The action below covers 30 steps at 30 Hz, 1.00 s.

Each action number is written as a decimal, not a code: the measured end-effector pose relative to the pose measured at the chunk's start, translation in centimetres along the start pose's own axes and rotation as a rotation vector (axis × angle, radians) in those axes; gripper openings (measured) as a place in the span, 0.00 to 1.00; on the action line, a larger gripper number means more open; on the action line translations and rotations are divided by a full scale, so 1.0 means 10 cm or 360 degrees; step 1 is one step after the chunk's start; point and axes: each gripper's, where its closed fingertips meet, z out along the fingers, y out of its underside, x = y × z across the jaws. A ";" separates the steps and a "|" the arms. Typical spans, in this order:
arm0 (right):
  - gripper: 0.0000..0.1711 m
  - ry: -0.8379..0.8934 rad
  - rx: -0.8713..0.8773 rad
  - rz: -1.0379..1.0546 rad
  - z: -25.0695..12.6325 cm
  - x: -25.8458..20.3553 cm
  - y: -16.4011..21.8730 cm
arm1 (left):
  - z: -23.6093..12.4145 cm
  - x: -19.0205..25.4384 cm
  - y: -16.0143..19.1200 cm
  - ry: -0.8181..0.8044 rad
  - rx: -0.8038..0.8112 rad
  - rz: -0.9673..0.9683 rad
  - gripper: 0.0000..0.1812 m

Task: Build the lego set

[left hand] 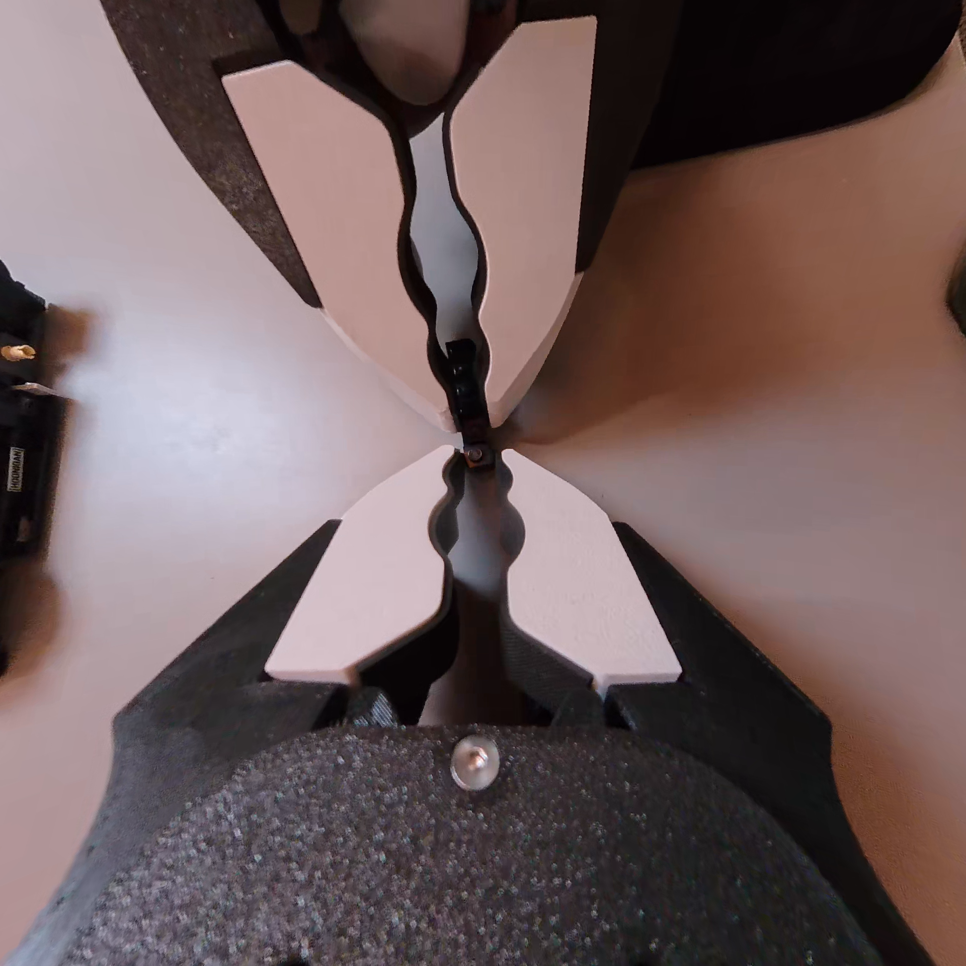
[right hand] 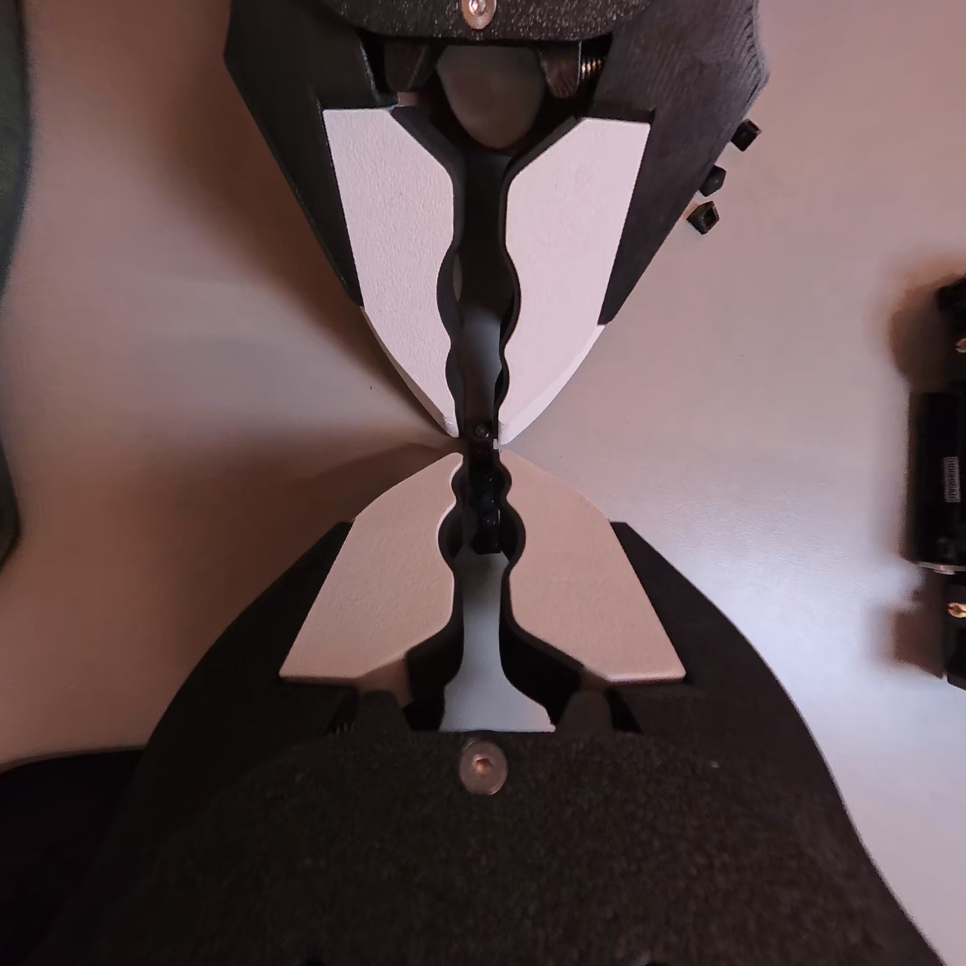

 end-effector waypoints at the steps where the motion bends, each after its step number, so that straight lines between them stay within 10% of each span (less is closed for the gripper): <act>1: 0.05 0.0002 -0.0005 0.0005 0.00 0.00 0.00 | 0.00 0.00 0.00 0.0001 0.0000 0.0002 0.06; 30: 0.06 -0.0003 -0.0076 -0.0014 0.01 0.00 0.01 | 0.00 0.01 0.00 0.0010 0.0015 0.0040 0.06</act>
